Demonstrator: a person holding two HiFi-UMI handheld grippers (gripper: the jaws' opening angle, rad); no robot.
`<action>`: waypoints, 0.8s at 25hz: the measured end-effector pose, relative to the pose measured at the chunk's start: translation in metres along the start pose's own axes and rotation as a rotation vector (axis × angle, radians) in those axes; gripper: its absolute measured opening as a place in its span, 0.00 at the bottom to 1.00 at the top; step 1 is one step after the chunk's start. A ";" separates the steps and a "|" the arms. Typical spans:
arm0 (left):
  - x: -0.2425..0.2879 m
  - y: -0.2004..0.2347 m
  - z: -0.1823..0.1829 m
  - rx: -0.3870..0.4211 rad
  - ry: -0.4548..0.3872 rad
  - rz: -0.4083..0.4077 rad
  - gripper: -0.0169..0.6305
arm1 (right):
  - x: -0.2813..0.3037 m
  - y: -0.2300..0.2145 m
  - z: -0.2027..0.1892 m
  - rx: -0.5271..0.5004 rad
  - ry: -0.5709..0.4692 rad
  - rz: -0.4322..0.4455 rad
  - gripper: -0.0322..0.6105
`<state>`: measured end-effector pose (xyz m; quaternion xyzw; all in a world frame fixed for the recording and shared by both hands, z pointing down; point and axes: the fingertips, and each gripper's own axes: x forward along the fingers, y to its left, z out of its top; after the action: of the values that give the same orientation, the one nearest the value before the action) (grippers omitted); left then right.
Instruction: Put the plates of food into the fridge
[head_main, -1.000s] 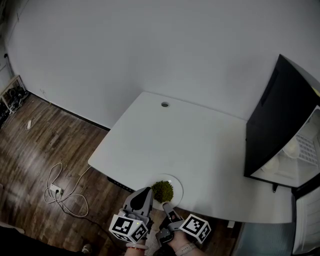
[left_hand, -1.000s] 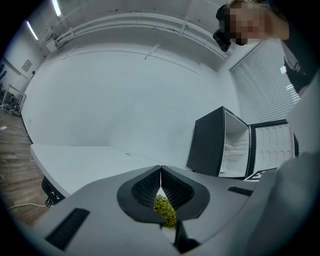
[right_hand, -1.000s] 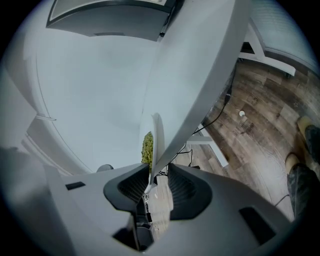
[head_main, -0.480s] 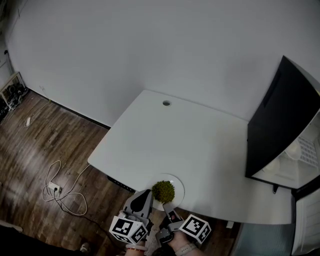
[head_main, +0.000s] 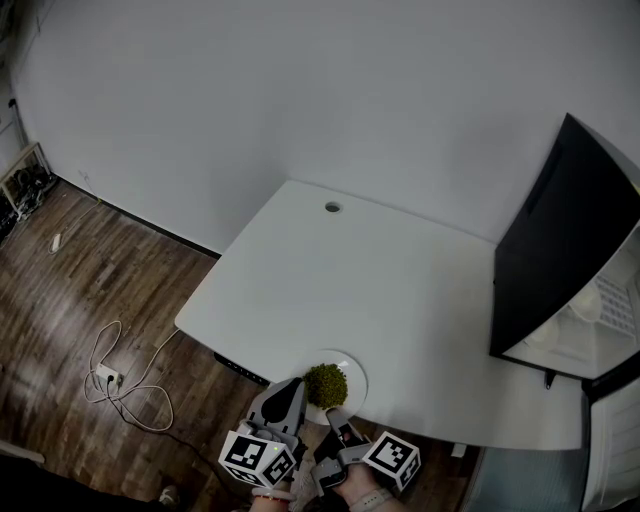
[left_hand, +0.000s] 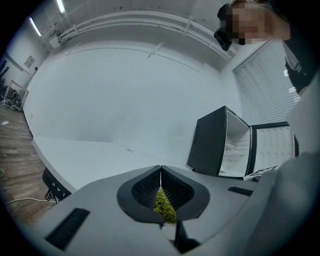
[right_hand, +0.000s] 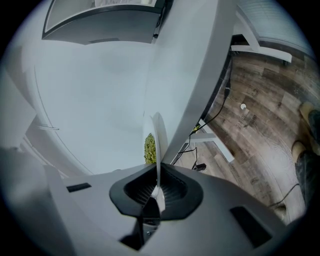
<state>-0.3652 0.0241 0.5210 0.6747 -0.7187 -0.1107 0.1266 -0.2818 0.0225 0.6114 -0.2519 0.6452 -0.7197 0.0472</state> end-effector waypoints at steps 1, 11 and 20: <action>0.001 0.000 -0.001 0.003 -0.002 -0.004 0.04 | -0.001 0.000 0.001 0.005 -0.001 -0.001 0.08; 0.010 -0.006 0.001 0.010 0.000 -0.023 0.04 | -0.012 -0.001 0.006 0.039 -0.002 -0.017 0.08; 0.021 -0.022 0.011 0.024 0.005 -0.053 0.04 | -0.029 0.007 0.016 0.053 -0.022 -0.010 0.08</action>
<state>-0.3497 0.0015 0.5037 0.6952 -0.7015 -0.1039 0.1175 -0.2522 0.0186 0.5970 -0.2617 0.6241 -0.7339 0.0575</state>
